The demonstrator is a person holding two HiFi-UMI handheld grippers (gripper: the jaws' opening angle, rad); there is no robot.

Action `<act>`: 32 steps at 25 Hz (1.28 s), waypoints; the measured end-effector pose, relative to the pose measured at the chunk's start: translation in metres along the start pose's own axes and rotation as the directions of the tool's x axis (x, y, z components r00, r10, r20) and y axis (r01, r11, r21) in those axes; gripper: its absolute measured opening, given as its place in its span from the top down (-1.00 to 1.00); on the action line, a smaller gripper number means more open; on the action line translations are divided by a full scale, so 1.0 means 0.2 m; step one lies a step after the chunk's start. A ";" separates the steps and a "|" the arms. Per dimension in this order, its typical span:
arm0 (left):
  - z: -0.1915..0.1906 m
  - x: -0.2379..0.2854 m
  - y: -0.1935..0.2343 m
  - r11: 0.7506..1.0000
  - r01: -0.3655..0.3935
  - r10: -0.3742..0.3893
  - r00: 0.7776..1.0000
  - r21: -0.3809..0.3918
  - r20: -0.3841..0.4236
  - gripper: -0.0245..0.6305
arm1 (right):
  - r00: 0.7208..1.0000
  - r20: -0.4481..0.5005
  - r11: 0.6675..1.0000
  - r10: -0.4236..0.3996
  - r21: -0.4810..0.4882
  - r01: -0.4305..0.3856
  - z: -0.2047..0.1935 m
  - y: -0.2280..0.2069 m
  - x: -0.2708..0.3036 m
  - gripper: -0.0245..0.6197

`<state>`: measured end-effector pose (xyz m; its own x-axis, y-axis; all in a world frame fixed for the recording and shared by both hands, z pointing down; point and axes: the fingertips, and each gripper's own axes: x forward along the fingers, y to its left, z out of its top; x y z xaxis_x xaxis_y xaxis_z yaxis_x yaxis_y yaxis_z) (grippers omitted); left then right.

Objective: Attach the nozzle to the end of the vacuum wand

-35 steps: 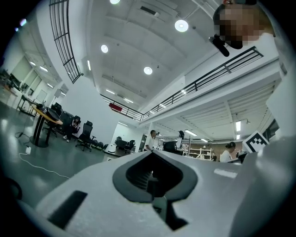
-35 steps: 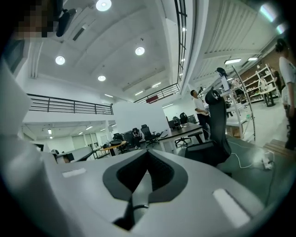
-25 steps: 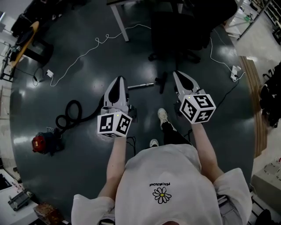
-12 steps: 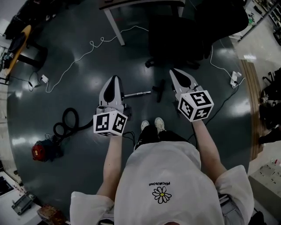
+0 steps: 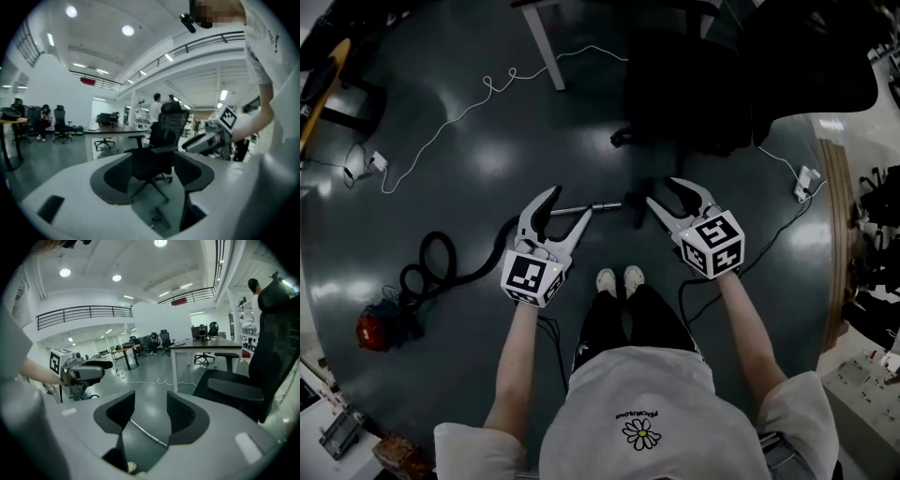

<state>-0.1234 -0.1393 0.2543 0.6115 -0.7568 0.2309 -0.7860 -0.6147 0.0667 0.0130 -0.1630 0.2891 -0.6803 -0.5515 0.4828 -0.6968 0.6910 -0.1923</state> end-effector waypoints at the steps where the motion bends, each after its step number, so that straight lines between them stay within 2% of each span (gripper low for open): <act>1: -0.20 0.07 0.01 0.996 0.076 -0.072 0.994 0.047 -0.080 0.06 | 0.999 -0.039 0.999 0.024 -0.023 -0.025 -0.13 -0.03 0.12 0.30; 2: -0.45 0.14 0.02 0.983 0.158 -0.142 0.976 0.090 -0.164 0.01 | 0.996 -0.082 0.998 0.043 -0.050 -0.048 -0.29 -0.08 0.25 0.28; 3: -0.74 0.22 0.03 0.964 0.236 -0.200 0.947 0.124 -0.252 -0.01 | 0.990 -0.128 0.995 0.059 -0.076 -0.069 -0.48 -0.15 0.40 0.27; 5: -1.42 0.37 0.12 0.922 0.353 -0.261 0.869 0.158 -0.421 -0.04 | 0.973 -0.218 0.987 0.075 -0.122 -0.103 -0.94 -0.32 0.73 0.28; 6: -1.78 0.45 0.18 0.910 0.387 -0.271 0.830 0.152 -0.488 -0.04 | 0.962 -0.262 0.983 0.075 -0.145 -0.116 -1.20 -0.40 0.89 0.28; 8: -2.43 0.59 0.31 0.900 0.416 -0.271 0.767 0.130 -0.581 -0.04 | 0.936 -0.344 0.971 0.069 -0.191 -0.142 -1.72 -0.57 1.19 0.30; 10: -2.98 0.72 0.43 0.895 0.429 -0.257 0.719 0.122 -0.646 -0.04 | 0.906 -0.418 0.958 0.072 -0.225 -0.180 -2.19 -0.70 1.46 0.29; 12: -3.40 0.82 0.51 0.889 0.441 -0.240 0.682 0.126 -0.691 -0.04 | 0.874 -0.481 0.943 0.074 -0.252 -0.218 -2.57 -0.81 1.67 0.22; 14: -3.70 0.89 0.58 0.886 0.442 -0.214 0.660 0.142 -0.720 -0.04 | 0.848 -0.526 0.933 0.058 -0.273 -0.233 -2.83 -0.89 1.82 0.20; 16: -3.88 0.92 0.63 0.885 0.432 -0.170 0.645 0.172 -0.745 -0.03 | 0.828 -0.559 0.930 0.039 -0.283 -0.235 -2.99 -0.96 1.92 0.16; 20: -4.07 0.98 0.76 0.874 0.414 -0.062 0.613 0.253 -0.788 0.25 | 0.806 -0.591 0.926 -0.024 -0.317 -0.206 -3.12 -1.06 2.06 0.31; 23: -4.19 1.00 0.76 0.846 0.450 -0.024 0.567 0.285 -0.823 0.27 | 0.814 -0.580 0.908 -0.025 -0.353 -0.224 -3.15 -1.04 2.15 0.35; 25: -4.22 1.00 0.73 0.830 0.480 -0.034 0.551 0.284 -0.834 0.29 | 0.821 -0.571 0.883 -0.018 -0.394 -0.255 -3.16 -1.00 2.18 0.36; 27: -4.19 0.98 0.72 0.825 0.501 -0.070 0.552 0.263 -0.831 0.31 | 0.810 -0.586 0.840 -0.015 -0.446 -0.307 -3.17 -0.97 2.19 0.36; 30: -4.09 0.97 0.74 0.836 0.491 -0.114 0.592 0.245 -0.798 0.31 | 0.788 -0.615 0.780 -0.001 -0.494 -0.385 -3.18 -0.95 2.16 0.37; 32: -4.02 0.97 0.75 0.844 0.484 -0.135 0.610 0.233 -0.781 0.31 | 0.783 -0.622 0.759 0.020 -0.501 -0.416 -3.19 -0.94 2.11 0.37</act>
<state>-0.1962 -0.1987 1.0897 0.4079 -0.2055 0.8896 -0.3457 -0.9365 -0.0578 0.0021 -0.2268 1.0734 -0.4048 -0.1279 0.9054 -0.1316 0.9880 0.0807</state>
